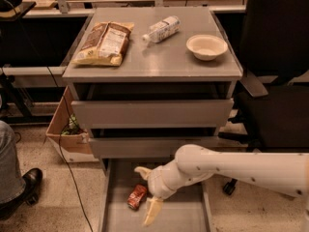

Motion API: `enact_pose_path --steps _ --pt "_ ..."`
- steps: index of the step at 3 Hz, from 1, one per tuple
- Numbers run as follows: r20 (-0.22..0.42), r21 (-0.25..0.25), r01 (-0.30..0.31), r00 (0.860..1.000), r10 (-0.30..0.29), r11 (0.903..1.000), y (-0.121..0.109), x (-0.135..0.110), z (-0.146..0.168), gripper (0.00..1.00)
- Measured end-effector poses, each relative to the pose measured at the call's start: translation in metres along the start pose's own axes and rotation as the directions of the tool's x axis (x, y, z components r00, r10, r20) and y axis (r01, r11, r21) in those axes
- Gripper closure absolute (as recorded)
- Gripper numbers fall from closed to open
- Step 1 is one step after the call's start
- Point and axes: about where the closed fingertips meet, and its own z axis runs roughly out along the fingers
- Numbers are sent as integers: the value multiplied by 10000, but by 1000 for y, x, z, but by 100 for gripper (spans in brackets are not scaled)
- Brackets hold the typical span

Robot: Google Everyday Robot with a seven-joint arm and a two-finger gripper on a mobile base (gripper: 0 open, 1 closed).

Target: Pick coke can from bottom drawer and place on counter

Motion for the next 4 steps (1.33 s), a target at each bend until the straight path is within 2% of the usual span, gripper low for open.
enact_pose_path --steps 1,2,3,4 --pt "489 -307 350 9982 -335 9989 -16 13 60 0" --pt "689 -441 383 9970 -352 9983 -46 38 119 0" --pt "794 -509 319 9965 -278 9982 -45 43 133 0" --pt "1138 -610 136 9935 -66 9980 -48 66 176 0"
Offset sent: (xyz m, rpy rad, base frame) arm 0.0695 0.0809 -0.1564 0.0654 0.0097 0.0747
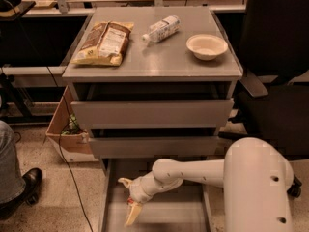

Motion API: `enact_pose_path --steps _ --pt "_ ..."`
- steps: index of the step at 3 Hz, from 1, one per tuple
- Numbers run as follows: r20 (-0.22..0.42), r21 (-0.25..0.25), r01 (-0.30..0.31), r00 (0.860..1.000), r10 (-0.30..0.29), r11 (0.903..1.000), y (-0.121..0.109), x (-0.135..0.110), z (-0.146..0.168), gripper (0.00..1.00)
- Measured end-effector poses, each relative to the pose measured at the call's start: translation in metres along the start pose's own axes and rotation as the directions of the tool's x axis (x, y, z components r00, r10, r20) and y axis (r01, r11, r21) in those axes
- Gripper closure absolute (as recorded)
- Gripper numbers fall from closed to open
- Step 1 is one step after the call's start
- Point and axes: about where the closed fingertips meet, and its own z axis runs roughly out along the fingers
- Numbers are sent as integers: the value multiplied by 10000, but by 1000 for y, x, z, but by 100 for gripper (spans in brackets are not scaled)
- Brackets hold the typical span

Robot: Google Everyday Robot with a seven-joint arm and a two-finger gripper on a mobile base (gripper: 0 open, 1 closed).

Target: Pick coke can from bottom drawer and place on counter

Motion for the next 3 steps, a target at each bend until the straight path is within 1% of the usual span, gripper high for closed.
enact_pose_path --steps 1,2,3 --pt "255 219 163 9995 -169 9996 -30 84 74 0" --pt "261 301 133 9996 -141 9995 -34 87 74 0" --pt "-362 426 560 9979 -545 9975 -41 95 68 0"
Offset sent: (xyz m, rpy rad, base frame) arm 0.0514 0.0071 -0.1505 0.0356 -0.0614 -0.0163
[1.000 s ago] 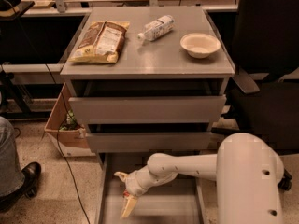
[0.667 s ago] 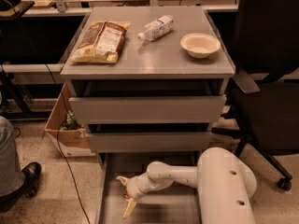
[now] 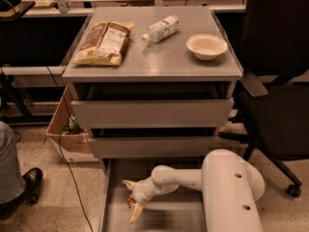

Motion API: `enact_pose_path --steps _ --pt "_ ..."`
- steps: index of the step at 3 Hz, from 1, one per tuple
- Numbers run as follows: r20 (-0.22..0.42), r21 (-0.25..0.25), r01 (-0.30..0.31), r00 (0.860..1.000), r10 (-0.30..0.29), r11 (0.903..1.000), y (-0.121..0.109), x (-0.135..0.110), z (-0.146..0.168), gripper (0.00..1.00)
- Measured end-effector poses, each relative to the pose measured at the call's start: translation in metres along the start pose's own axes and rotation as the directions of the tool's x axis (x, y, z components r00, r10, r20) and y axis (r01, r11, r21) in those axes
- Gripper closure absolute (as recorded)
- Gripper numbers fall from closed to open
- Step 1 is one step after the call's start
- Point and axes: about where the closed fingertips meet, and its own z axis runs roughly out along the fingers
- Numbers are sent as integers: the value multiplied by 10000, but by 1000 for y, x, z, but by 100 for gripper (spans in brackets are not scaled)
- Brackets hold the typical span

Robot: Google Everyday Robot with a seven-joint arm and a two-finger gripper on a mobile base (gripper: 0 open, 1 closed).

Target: Pick coke can from bottom drawer and place on counter

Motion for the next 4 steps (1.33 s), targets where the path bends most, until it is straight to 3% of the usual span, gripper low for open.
enact_pose_path --steps 1,2,3,4 --pt "-727 105 478 9963 -469 9988 -12 14 -10 0" --pt "-1270 -219 926 9874 -947 9955 -19 47 -6 0" --pt "-1673 -400 1225 9776 -1275 9917 -37 95 4 0" --pt "-1893 -444 1378 9714 -1437 9895 -49 115 8 0"
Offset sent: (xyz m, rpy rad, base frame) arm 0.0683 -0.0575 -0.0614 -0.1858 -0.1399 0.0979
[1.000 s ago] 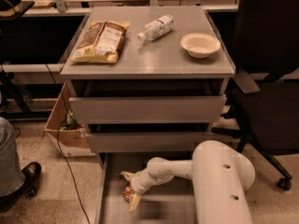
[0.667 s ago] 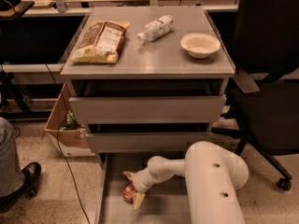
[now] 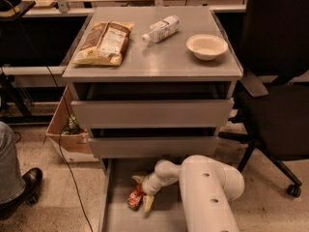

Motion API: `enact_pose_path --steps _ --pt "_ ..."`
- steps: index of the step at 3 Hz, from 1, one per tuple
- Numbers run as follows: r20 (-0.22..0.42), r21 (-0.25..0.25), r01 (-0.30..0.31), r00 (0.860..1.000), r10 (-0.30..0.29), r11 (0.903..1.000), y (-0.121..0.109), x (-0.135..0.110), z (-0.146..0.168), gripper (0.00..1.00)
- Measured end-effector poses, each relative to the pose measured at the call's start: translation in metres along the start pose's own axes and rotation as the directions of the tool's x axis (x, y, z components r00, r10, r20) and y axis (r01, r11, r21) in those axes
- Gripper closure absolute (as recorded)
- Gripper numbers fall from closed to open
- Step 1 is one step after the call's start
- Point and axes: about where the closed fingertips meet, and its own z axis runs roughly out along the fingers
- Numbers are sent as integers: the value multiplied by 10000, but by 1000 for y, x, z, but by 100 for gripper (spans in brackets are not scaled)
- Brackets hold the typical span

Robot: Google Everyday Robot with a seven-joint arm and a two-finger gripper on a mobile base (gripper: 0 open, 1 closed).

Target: Pick coke can from bottom drawer and place on counter

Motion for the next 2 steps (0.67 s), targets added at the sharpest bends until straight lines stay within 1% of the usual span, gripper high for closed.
enact_pose_path --steps 1,2 --pt "-34 -439 -366 9993 365 9984 -2 17 17 2" --pt "23 -670 -690 9976 693 9954 -4 23 20 33"
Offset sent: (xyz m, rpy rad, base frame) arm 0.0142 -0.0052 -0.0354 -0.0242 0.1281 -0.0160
